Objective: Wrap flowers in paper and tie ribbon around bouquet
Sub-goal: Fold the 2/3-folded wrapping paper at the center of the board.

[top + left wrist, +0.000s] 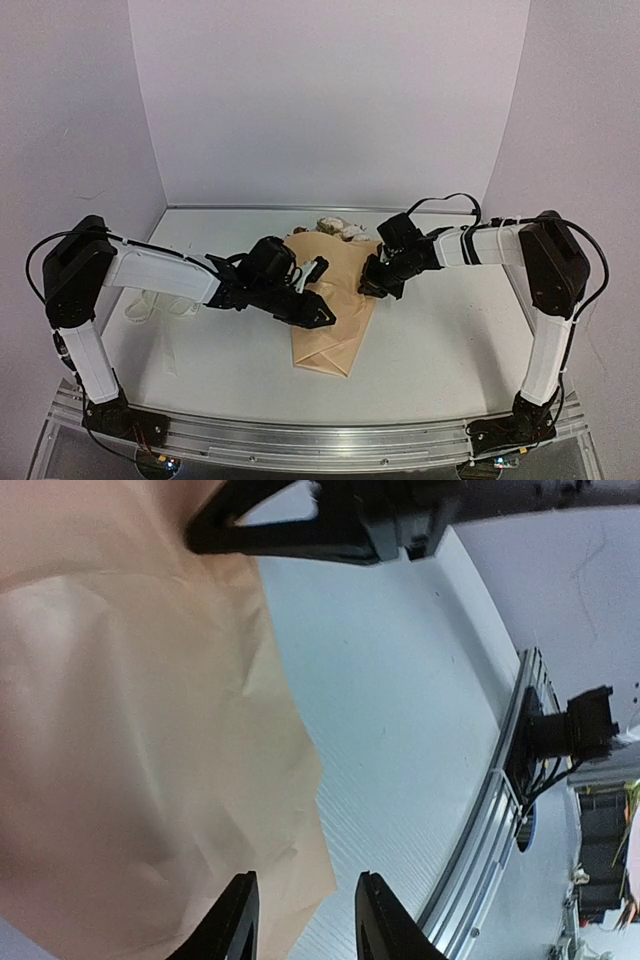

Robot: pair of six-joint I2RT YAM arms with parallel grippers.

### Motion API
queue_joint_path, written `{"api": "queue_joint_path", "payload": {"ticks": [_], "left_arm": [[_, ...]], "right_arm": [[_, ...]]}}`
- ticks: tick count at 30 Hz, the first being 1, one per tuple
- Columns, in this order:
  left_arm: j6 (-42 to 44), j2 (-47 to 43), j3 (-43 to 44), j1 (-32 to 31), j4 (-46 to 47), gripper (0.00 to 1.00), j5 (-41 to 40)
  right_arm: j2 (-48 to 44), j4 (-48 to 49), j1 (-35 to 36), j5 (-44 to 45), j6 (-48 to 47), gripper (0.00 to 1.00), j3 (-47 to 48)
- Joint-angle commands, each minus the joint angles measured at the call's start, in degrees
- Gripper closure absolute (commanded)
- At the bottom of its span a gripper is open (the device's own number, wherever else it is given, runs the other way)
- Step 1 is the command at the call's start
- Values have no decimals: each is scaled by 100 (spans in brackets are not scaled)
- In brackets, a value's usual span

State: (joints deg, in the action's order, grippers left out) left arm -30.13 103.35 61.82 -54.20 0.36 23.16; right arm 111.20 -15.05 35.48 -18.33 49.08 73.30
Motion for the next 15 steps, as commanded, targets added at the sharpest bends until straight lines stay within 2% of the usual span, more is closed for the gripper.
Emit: {"api": "queue_joint_path", "payload": {"ticks": [1, 6, 15], "left_arm": [[11, 77, -325, 271, 221, 73, 408], [-51, 312, -524, 296, 279, 85, 658], [-281, 453, -889, 131, 497, 92, 916]], "right_arm": [[43, -156, -23, -70, -131, 100, 133], [37, -167, -21, -112, -25, 100, -35], [67, -247, -6, -119, -81, 100, -198]]}}
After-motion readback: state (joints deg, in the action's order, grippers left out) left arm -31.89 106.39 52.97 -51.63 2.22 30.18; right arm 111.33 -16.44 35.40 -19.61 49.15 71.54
